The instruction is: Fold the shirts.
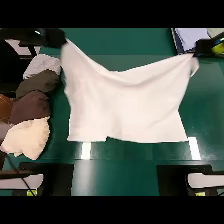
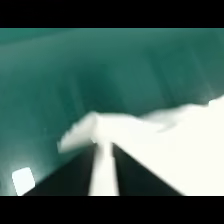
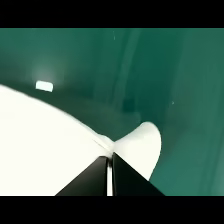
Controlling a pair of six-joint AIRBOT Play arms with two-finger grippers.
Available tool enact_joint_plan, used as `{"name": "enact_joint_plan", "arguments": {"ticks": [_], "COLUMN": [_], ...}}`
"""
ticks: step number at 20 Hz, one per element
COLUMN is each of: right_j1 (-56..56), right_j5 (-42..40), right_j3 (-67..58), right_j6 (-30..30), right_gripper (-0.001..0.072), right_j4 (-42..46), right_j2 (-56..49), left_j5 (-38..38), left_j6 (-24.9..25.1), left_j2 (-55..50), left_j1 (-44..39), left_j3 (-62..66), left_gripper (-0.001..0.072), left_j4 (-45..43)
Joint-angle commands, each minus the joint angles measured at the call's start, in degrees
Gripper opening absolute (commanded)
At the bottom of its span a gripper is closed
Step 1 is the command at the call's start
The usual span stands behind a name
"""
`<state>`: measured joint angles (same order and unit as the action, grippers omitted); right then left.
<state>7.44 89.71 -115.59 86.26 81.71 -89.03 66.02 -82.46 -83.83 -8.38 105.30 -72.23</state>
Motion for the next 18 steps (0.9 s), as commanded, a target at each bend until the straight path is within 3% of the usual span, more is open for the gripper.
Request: {"name": "enact_joint_plan", "arguments": {"ticks": [1,2,5,9,13,18], "right_j1": [-1.84,-3.02,-7.28,-12.04,-15.06,-16.74], "right_j5": [-1.66,-2.08,0.39,4.66,2.86,-1.53], "right_j3": [-0.09,-0.09,-0.07,6.71,23.52,40.13], "right_j6": [-1.7,-1.7,-3.1,-4.57,-6.25,-6.69], "right_gripper": [0.0231,0.039,0.0389,0.0385,0.0384,0.0384], "right_j4": [-5.42,-9.14,-19.17,-22.18,-22.16,-22.14], "right_j2": [-9.18,-10.29,-10.49,-3.52,9.07,21.53], "left_j5": [-1.09,-1.07,2.51,12.44,11.39,2.97], "left_j6": [-1.84,-2.1,-2.67,-2.89,-2.56,-2.58], "left_j2": [-9.42,-9.92,-8.52,-4.68,3.96,15.02], "left_j1": [-0.02,-0.02,2.97,10.32,13.42,13.42], "left_j3": [-0.31,-0.31,0.04,-3.76,-22.29,-49.55], "left_gripper": [0.0588,0.0588,0.0587,0.0587,0.0588,0.0588], "left_j4": [-2.03,-2.99,-3.45,-2.4,-1.36,1.9]}}
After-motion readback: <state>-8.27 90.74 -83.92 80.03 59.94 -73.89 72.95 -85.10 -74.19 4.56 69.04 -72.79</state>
